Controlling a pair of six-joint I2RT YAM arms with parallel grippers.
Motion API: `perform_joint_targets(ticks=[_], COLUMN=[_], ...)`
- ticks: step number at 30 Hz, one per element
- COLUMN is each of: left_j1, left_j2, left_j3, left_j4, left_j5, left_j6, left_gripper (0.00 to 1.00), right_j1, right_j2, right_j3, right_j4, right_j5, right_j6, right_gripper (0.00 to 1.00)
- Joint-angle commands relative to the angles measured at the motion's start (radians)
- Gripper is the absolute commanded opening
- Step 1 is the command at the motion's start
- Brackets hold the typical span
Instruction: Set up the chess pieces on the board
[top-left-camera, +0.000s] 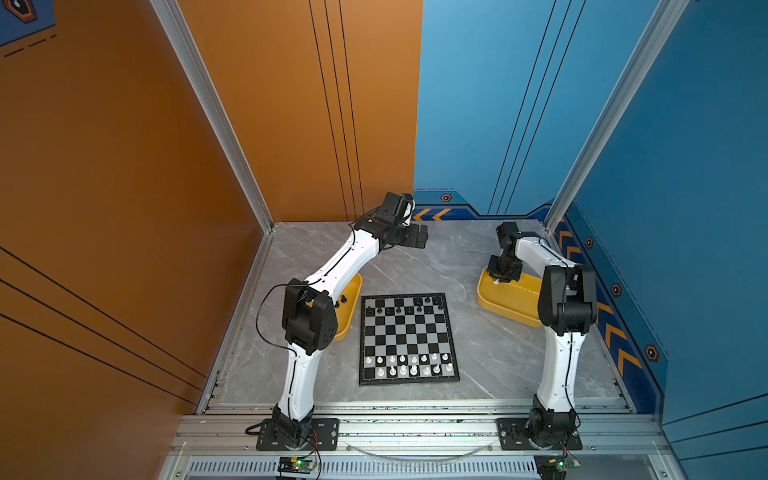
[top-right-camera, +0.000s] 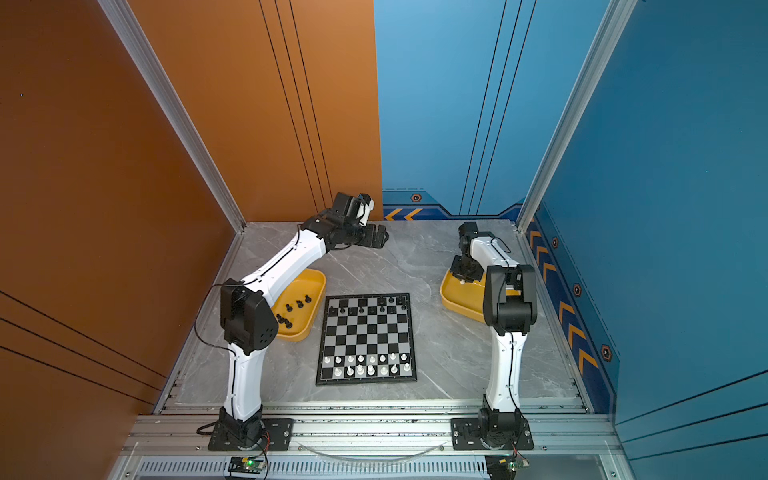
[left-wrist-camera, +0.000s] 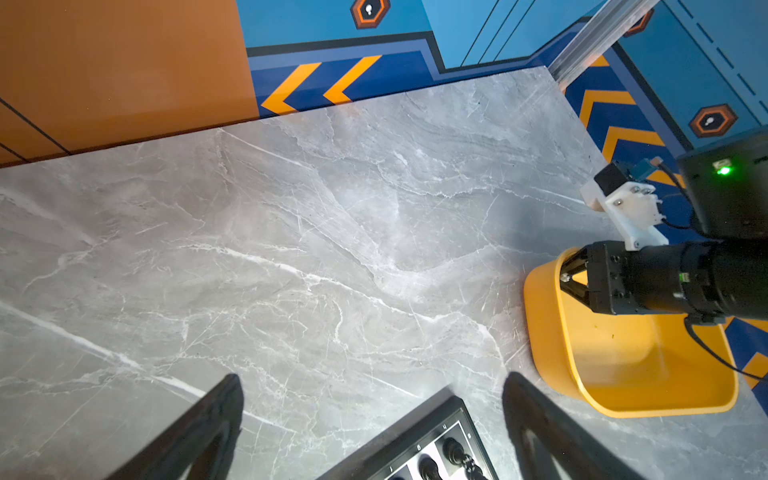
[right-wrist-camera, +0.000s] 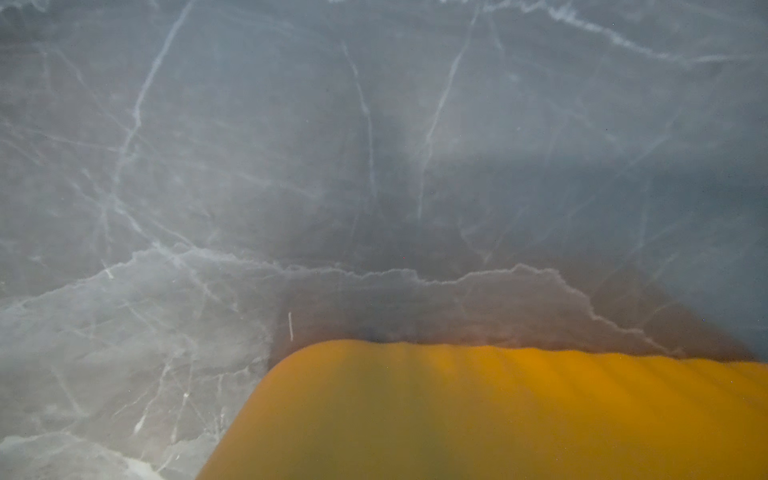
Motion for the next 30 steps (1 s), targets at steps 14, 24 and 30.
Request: perform_joint_targets(ticks=[14, 24, 30], left_j1=[-0.025, -0.03, -0.031], left_j2=[-0.139, -0.187, -0.204], left_j3=[-0.124, -0.175, -0.194], left_j4=[-0.021, -0.019, -0.017], left_j5=[-0.042, -0.066, -0.075], left_j6=[0.028, 0.037, 0.038], left_gripper=[0.98, 0.98, 0.98], right_j1=[-0.006, -0.007, -0.011], right_j2=[-0.09, -0.1, -0.088], right_j3=[-0.062, -0.061, -0.051], right_j4=[0.013, 0.012, 0.012], right_j5=[0.017, 0.026, 0.021], right_j6=[-0.045, -0.053, -0.057], right_gripper=[0.24, 0.26, 0.25])
